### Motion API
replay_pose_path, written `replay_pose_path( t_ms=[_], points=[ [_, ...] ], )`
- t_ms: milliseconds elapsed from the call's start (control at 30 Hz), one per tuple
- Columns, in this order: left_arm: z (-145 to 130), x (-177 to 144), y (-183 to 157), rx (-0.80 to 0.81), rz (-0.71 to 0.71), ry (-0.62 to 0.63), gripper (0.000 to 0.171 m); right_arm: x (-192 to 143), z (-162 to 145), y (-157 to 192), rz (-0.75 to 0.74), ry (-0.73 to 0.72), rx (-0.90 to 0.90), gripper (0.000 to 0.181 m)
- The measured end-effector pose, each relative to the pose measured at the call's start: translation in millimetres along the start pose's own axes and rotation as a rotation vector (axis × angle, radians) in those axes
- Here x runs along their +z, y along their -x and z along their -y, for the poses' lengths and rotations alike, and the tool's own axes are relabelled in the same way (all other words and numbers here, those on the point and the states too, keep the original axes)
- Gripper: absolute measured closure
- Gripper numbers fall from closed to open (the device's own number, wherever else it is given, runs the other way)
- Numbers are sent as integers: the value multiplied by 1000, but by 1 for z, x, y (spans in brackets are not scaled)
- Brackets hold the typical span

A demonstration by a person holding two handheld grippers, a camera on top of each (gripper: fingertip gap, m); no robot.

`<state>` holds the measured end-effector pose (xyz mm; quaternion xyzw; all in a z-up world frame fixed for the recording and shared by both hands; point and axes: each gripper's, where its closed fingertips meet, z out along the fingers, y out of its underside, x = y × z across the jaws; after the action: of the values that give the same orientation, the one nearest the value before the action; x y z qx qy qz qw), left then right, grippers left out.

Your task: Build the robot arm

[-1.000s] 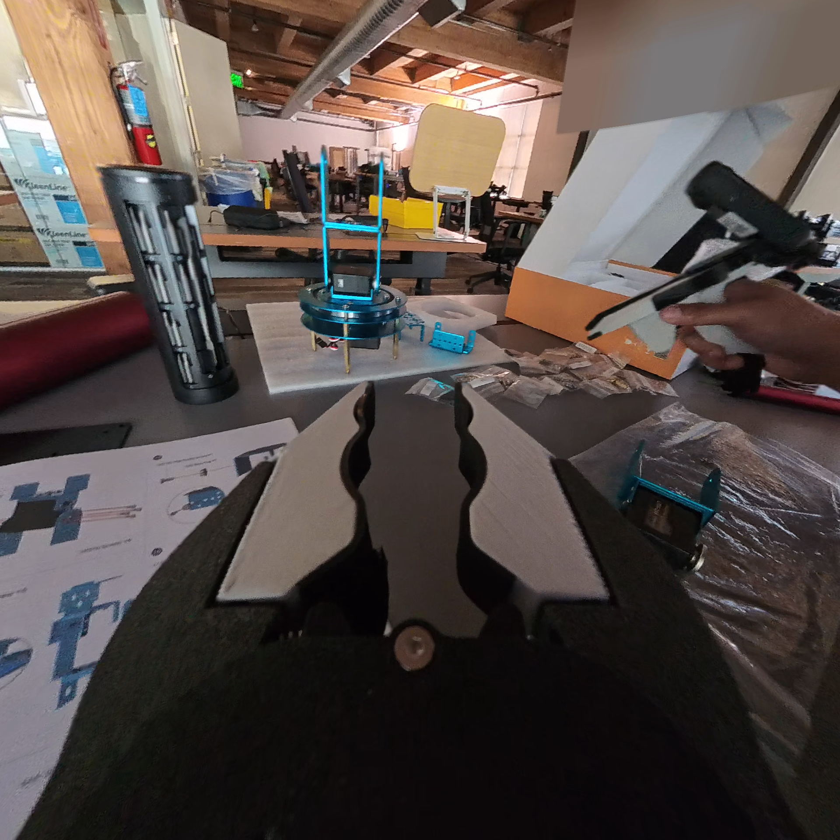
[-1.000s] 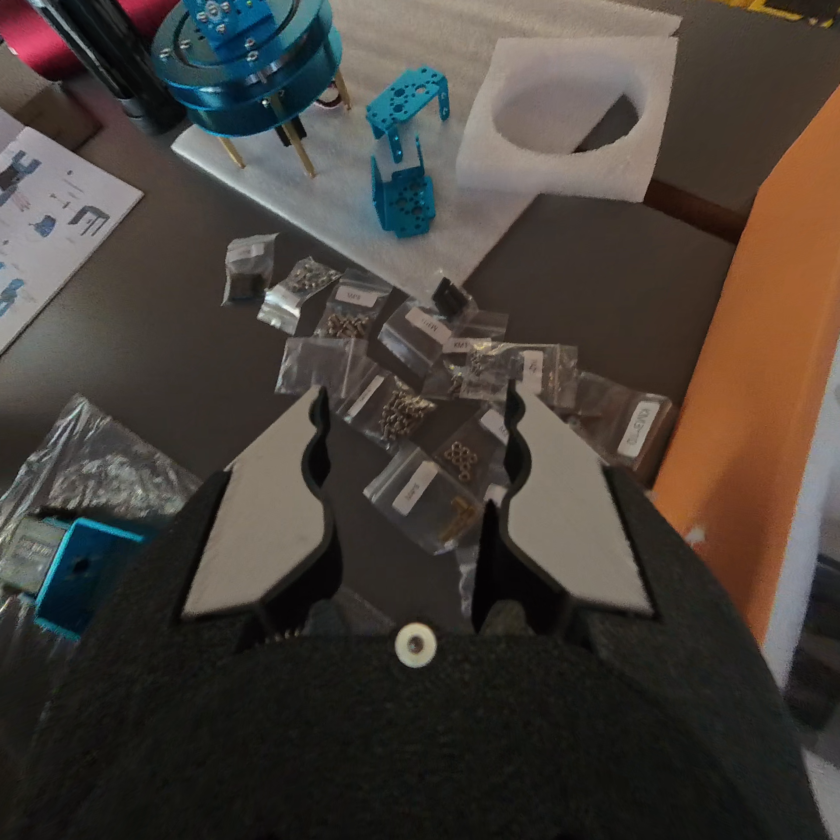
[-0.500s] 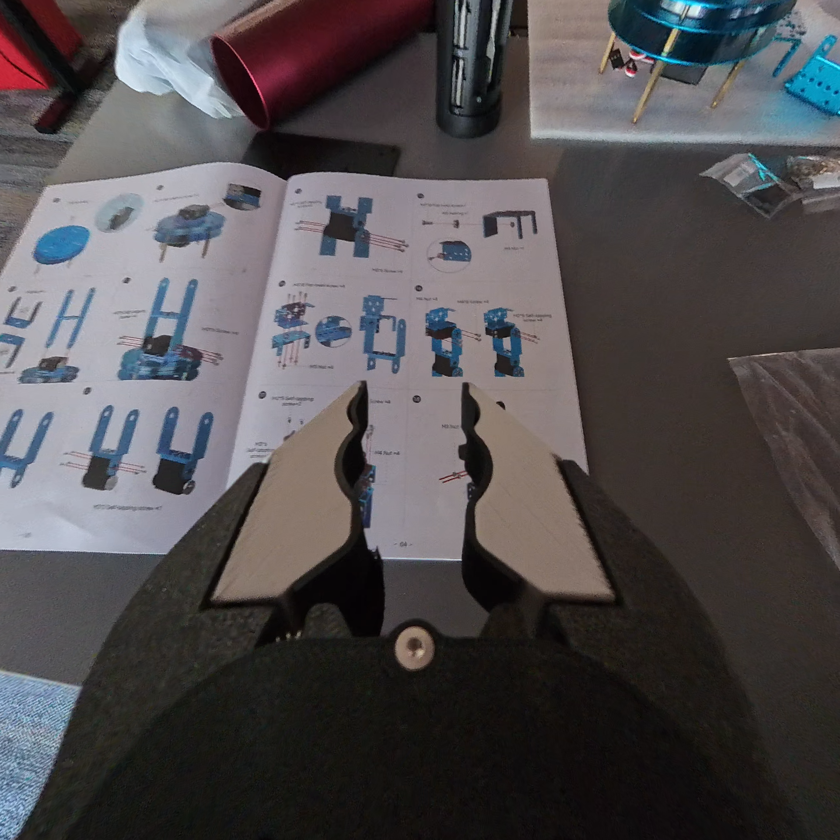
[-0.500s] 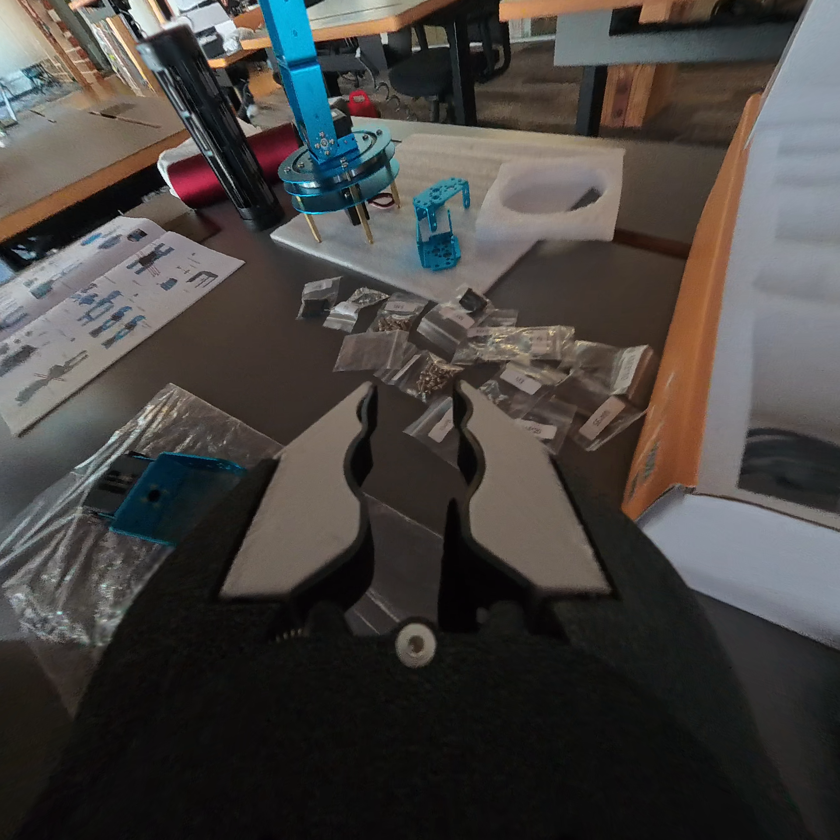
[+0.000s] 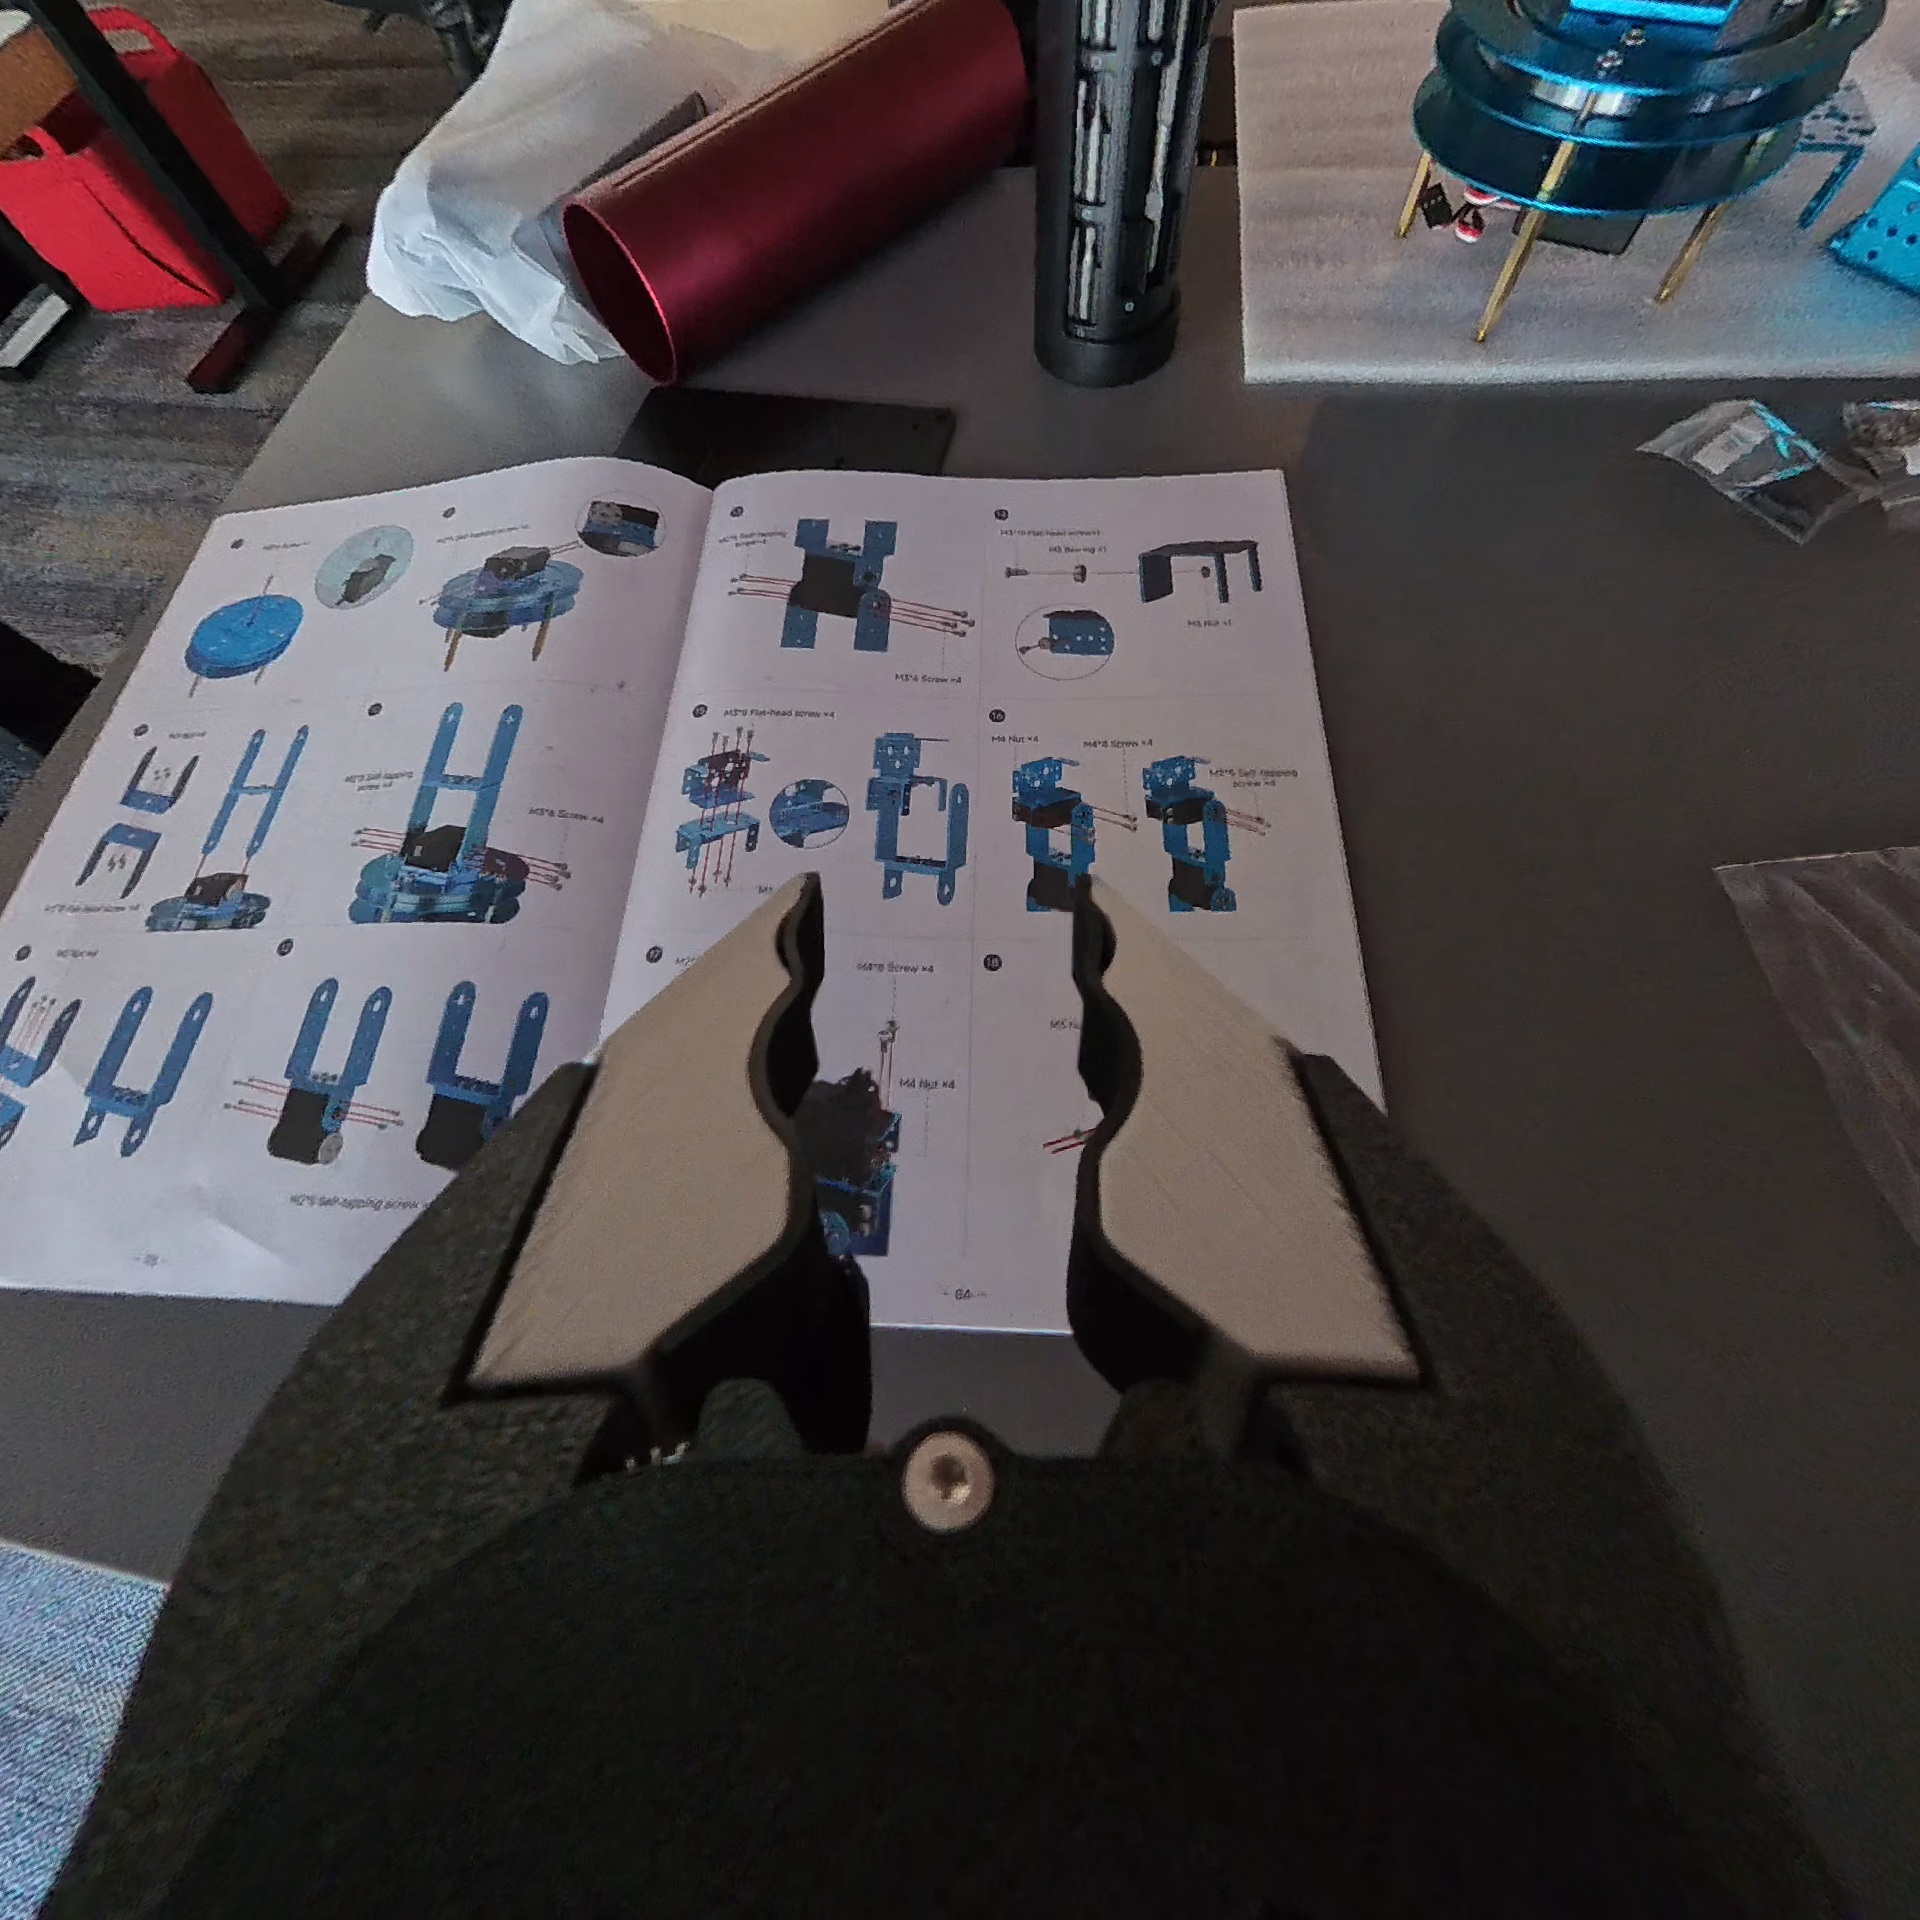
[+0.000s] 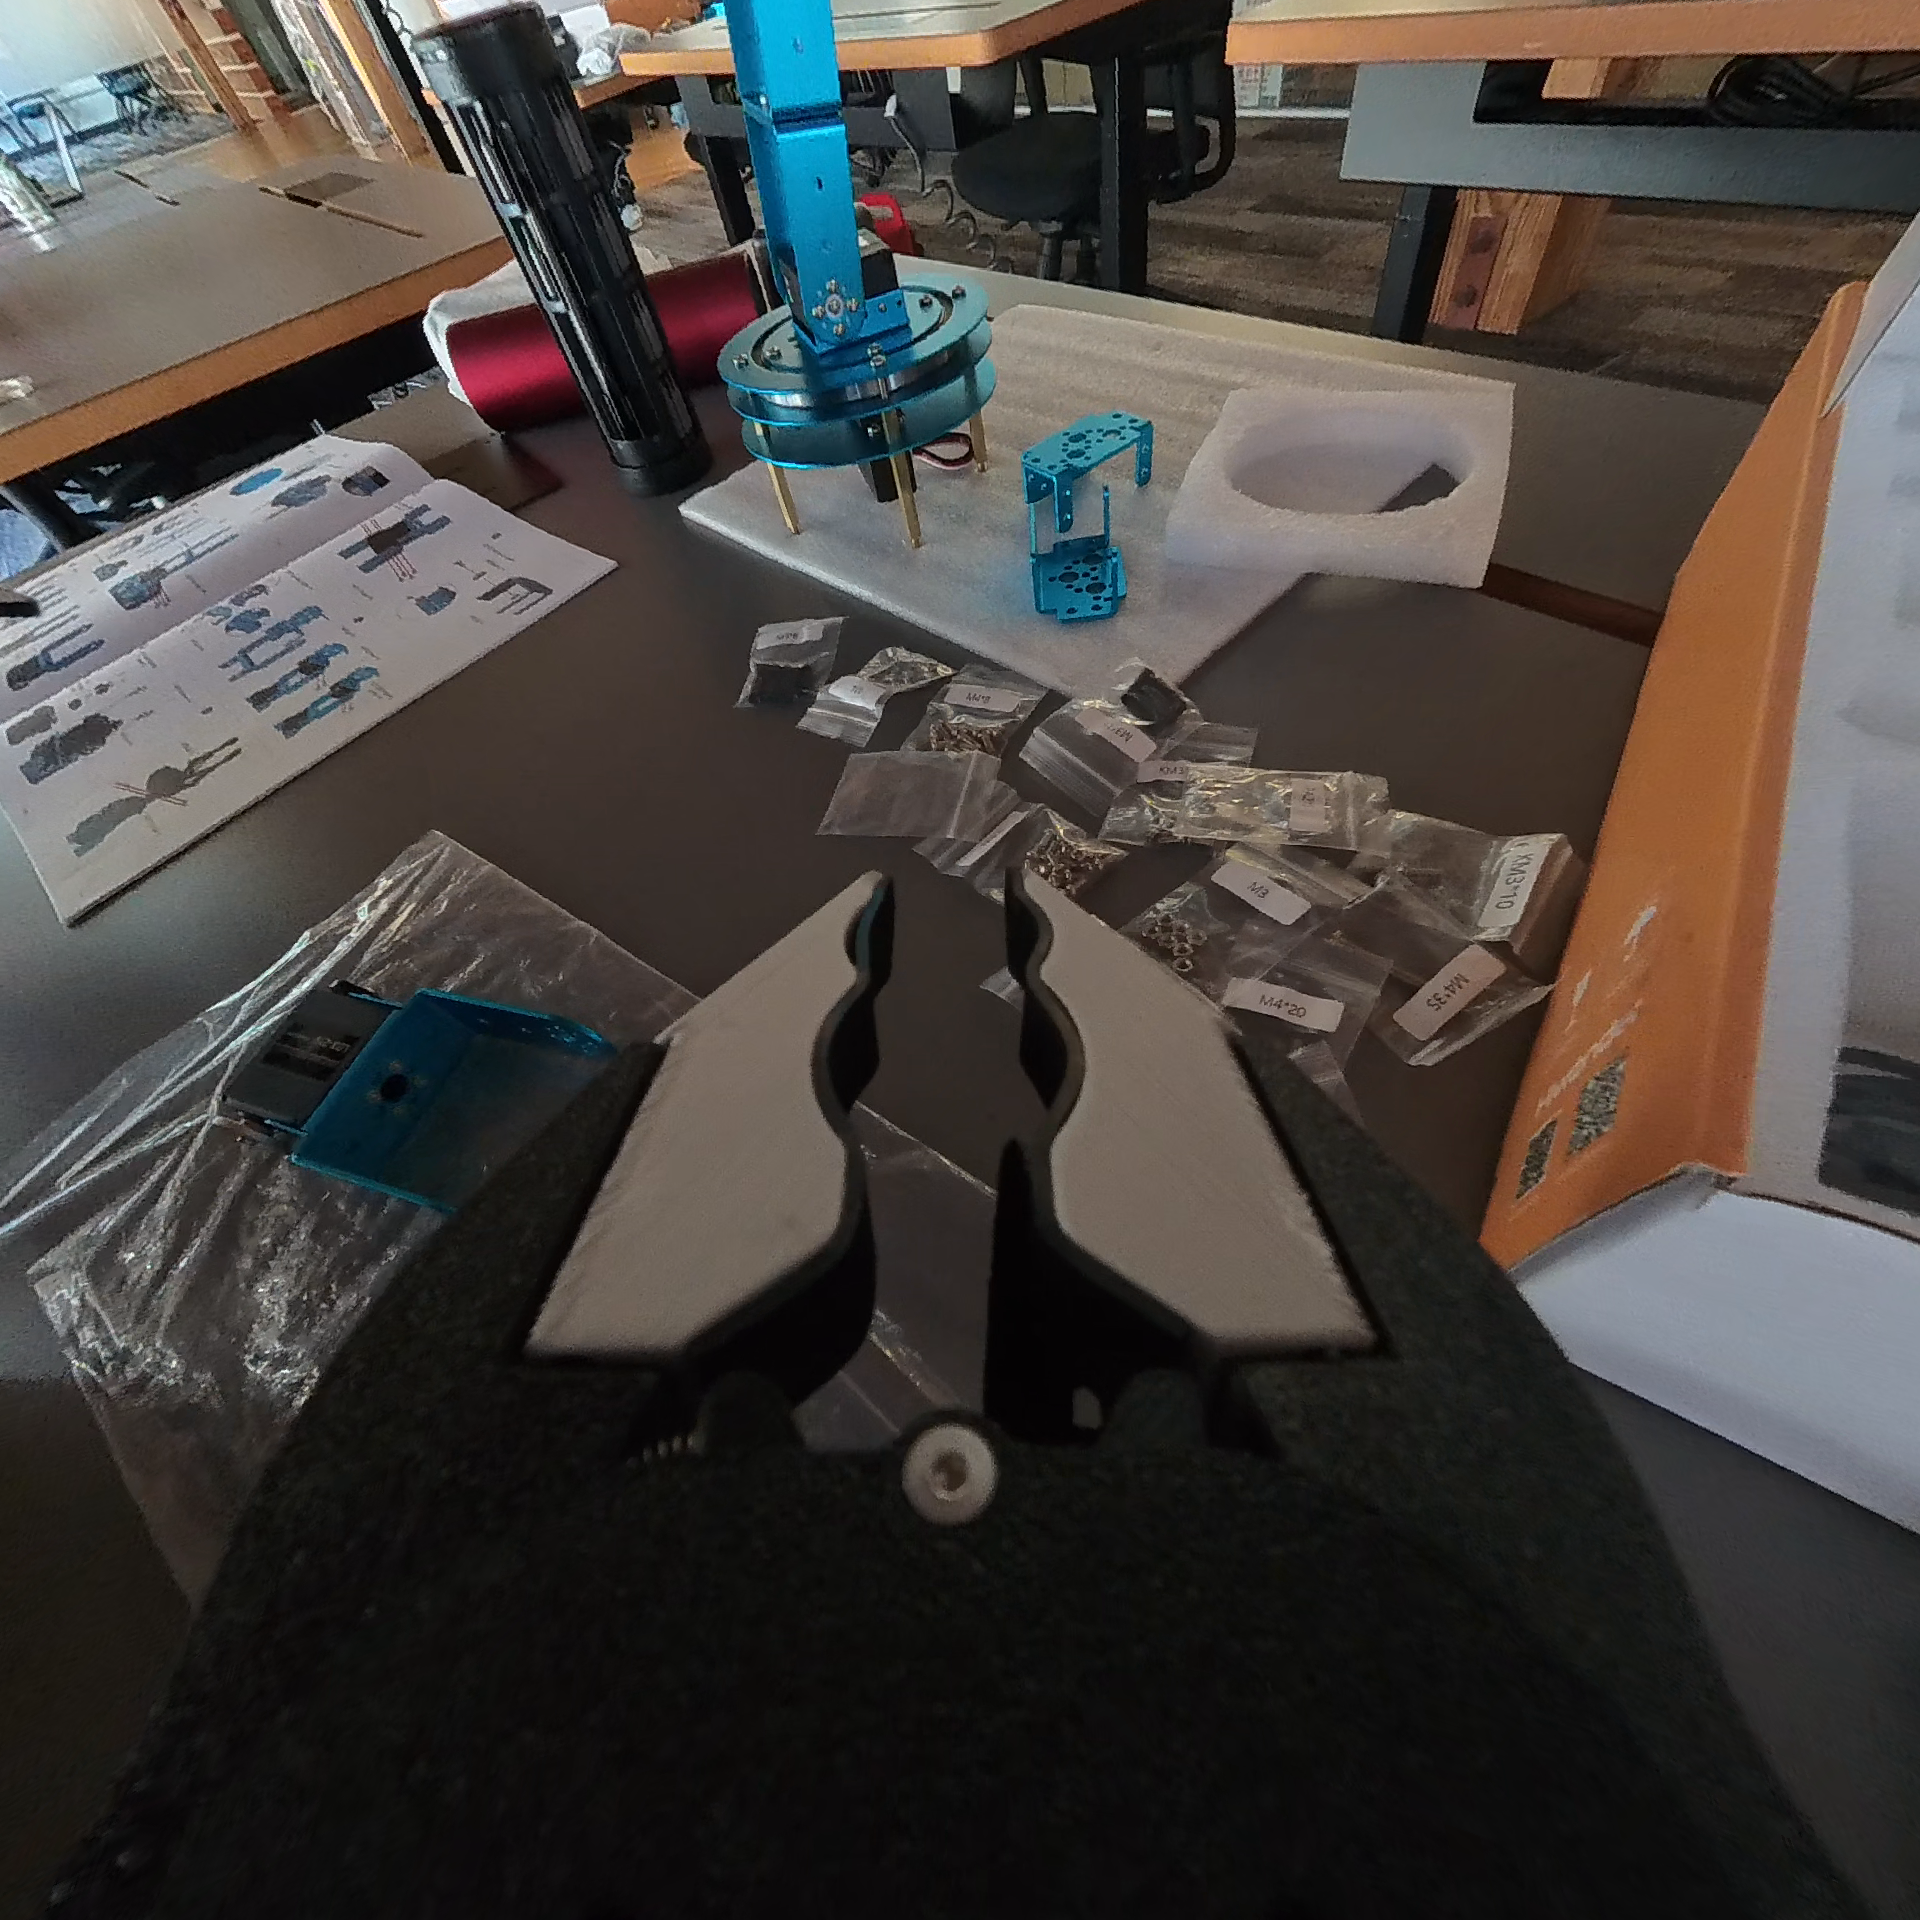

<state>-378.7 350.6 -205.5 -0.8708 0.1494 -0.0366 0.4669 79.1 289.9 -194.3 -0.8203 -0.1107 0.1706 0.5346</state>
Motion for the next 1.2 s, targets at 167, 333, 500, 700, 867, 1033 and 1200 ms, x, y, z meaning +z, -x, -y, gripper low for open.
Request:
replay_pose_path(
  t_ms=[167,333,500,700,867,1033,1200],
  points=[
    [12,5,-35,34,-138,-13,125,-5,1,-3,-13,5,-4,161],
    [17,8,-89,128,-316,-37,125,-15,8,-15,-71,-25,-35,157],
    [16,-16,-175,243,-681,-94,121,-16,2,-8,-1,24,-16,153],
    [-16,-38,-243,341,-869,-51,115,-11,-2,9,51,50,-45,153],
    [-35,-30,-252,414,-800,-24,111,-3,-1,32,138,33,-9,156],
    [-33,-28,-262,380,-820,-22,110,7,-7,56,254,28,81,156],
    [-35,-20,-262,426,-789,-21,107,10,-10,56,241,47,67,156]
  ],
)
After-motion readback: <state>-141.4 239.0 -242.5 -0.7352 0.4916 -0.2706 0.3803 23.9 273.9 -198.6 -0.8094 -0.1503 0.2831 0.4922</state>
